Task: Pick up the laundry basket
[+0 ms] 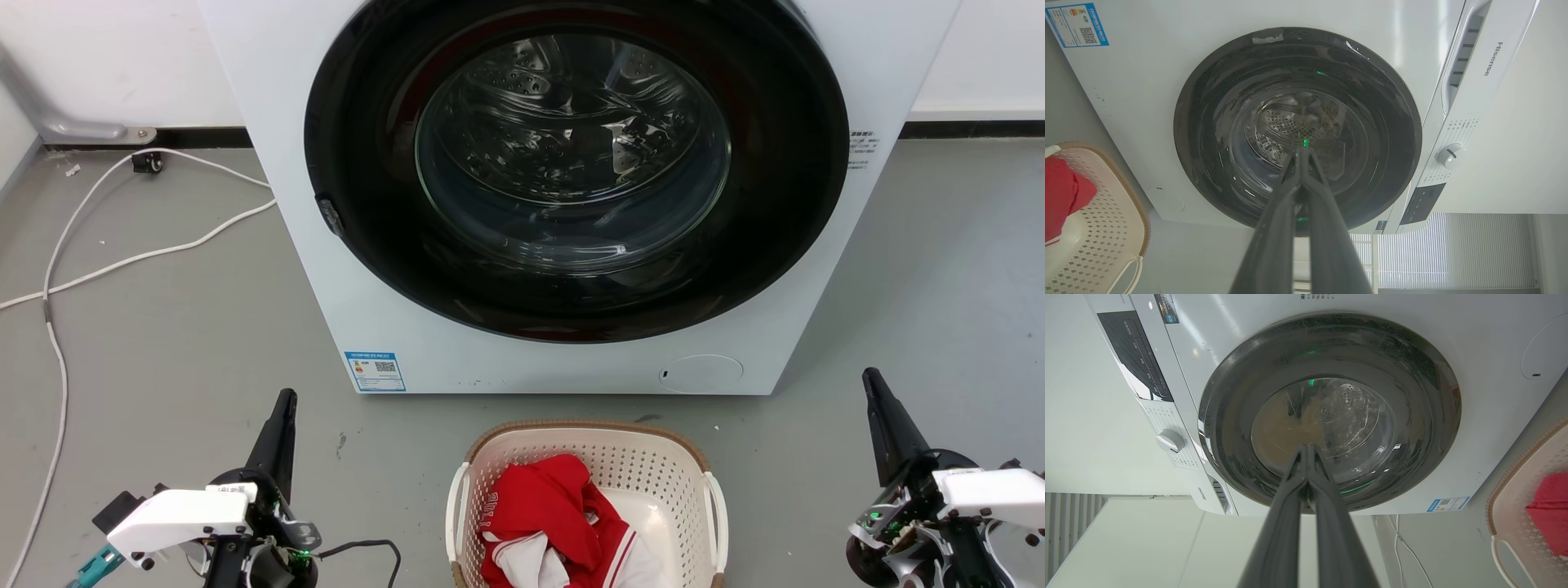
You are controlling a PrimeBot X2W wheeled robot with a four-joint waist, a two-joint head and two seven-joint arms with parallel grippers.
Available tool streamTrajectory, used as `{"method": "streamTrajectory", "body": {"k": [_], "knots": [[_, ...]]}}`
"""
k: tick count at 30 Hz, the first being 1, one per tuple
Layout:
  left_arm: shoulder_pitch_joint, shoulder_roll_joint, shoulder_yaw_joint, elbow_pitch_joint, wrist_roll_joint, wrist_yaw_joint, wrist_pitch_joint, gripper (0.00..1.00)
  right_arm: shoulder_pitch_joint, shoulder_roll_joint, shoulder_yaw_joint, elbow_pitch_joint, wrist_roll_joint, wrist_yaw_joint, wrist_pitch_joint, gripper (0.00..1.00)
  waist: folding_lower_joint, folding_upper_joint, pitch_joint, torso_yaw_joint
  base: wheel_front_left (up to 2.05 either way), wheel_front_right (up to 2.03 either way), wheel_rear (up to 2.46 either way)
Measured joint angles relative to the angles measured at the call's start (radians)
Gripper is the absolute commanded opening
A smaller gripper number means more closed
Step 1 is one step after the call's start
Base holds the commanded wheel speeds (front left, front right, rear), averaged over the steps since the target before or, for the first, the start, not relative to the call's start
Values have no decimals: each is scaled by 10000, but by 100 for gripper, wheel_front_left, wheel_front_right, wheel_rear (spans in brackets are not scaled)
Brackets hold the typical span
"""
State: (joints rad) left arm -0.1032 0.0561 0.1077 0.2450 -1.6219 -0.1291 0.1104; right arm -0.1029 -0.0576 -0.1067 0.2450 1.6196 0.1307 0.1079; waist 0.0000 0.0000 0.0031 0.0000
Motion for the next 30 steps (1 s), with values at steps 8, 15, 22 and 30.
{"method": "streamTrajectory", "body": {"k": [8,15,22,30], "knots": [[0,-6,8,0,12,0,2,0,-1,8,-10,0,-2,0,25,0,0,0,0,0,0,0,0],[0,-12,13,0,12,0,4,0,-1,13,-15,0,-12,0,27,0,0,0,0,0,0,0,0],[-1,-19,19,0,15,0,12,0,-1,17,-23,2,-12,0,29,0,0,0,0,0,0,0,0],[-1,-25,25,0,42,0,13,0,-2,21,-29,2,-13,0,31,0,0,0,0,0,0,0,0]]}}
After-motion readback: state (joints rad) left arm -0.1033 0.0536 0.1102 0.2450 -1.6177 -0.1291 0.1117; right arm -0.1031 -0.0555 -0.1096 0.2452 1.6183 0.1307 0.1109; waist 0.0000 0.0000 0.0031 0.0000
